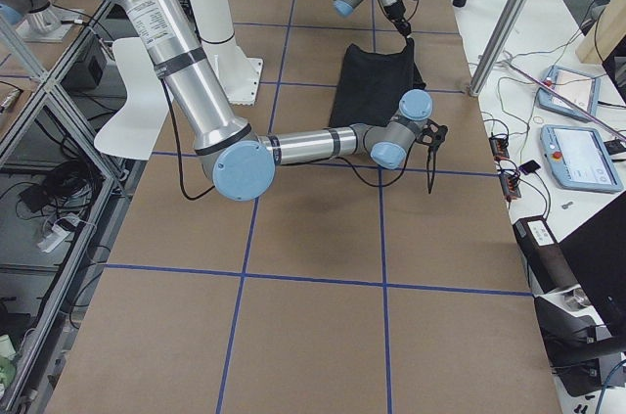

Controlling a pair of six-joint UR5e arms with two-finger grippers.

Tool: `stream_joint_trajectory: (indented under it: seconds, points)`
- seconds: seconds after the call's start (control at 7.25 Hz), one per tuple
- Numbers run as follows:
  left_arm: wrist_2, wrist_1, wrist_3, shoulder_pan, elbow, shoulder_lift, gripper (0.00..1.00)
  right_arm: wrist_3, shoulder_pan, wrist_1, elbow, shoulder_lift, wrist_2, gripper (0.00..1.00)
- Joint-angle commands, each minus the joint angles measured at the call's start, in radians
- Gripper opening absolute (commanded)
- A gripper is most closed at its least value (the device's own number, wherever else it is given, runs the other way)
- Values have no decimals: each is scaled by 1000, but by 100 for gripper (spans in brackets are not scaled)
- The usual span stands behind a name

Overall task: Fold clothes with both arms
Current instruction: 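Lower the hem onto the collar edge and open both grippers, then move the right gripper to the folded shirt's side edge and grasp it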

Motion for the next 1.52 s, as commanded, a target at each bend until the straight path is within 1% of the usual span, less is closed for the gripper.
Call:
stream_joint_trajectory:
  seconds: [0.0,0.41,0.55,0.69,0.83,0.97,1.1,1.24,1.38]
  points:
    - [1,0,0,0,1,-12,0,5,0,0,1,1,1,0]
    - [-2,1,-8,0,-12,-35,0,9,-2,-26,1,38,3,0]
    - [-5,0,3,0,-12,-35,0,9,-2,-28,1,40,3,42]
    - [-5,0,8,-2,-12,-35,19,9,-2,-49,1,41,3,99]
    - [-7,6,17,-17,-12,-35,81,-1,0,-61,1,41,6,100]
    - [-8,9,18,-21,-12,-33,98,0,3,-62,1,53,11,100]
    - [-10,11,18,-29,-12,-33,99,6,3,-57,7,66,12,100]
    - [-13,15,18,-31,-28,-33,99,3,3,-54,13,64,33,100]
    - [-60,56,17,-41,-75,-27,99,14,-11,-49,43,52,38,100]
